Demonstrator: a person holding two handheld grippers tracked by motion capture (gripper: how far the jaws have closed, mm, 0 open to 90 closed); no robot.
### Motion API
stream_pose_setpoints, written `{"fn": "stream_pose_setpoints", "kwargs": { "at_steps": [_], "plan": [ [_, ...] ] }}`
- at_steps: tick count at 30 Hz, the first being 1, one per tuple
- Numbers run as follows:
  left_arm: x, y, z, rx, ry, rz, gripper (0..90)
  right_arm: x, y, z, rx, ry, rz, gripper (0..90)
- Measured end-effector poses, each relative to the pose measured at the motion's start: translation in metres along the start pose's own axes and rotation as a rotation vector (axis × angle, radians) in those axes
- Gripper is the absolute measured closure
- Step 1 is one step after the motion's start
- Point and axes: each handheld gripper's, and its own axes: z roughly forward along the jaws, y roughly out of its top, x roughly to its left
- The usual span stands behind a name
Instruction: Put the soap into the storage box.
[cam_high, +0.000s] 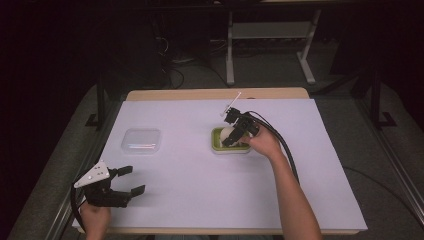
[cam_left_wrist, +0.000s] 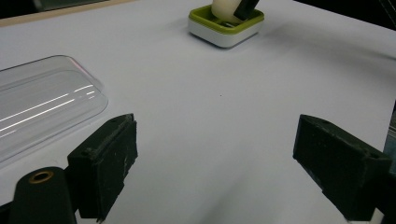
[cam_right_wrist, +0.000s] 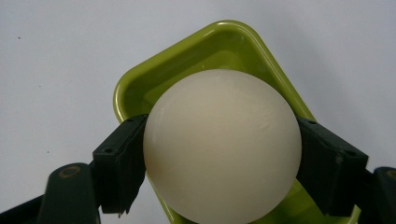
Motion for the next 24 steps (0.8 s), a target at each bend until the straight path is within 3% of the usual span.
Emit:
{"fn": "stream_pose_setpoints", "kwargs": {
  "at_steps": [24],
  "plan": [
    [0.0000,-0.0001,-0.0008,-0.008,0.004,-0.004,13.1,-0.0020,-0.0011,0.0016,0.021,-0.004,0.004,22.8]
  ]
}}
